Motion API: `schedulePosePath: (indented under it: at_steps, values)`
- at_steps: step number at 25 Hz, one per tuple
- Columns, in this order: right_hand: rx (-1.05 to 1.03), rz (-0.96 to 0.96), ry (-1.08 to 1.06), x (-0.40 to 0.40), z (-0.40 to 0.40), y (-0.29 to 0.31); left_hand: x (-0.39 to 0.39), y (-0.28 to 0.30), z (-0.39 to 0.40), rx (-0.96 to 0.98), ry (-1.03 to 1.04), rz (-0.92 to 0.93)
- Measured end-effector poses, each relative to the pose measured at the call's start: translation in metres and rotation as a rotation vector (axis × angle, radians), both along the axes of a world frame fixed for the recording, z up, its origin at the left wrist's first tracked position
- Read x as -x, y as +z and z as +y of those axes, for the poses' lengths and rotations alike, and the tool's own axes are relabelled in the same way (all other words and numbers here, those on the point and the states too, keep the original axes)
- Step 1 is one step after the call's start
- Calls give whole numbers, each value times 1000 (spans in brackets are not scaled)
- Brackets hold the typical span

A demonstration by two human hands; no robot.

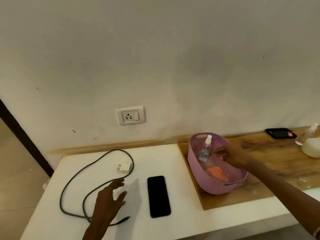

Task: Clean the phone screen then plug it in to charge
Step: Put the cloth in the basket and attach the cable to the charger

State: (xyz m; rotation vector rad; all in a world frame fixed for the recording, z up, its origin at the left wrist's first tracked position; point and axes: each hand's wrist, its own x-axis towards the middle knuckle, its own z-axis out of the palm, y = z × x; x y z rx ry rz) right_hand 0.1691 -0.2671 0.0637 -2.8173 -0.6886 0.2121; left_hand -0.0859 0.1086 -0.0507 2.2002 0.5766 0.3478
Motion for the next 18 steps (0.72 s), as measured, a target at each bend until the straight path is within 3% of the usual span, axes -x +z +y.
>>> schedulePosePath:
  at_steps: [6,8,12,18]
  values:
    - [-235,-120,-42,29,61,21,16,9,25,-33,311,-59]
    - [-319,-66,-19,38,94,12,19,9,33,2,340,-5]
    - [-343,99,93,54,171,-28,19,6,39,78,230,127]
    - [-356,188,182,77,274,-90,14,-8,38,68,-29,289]
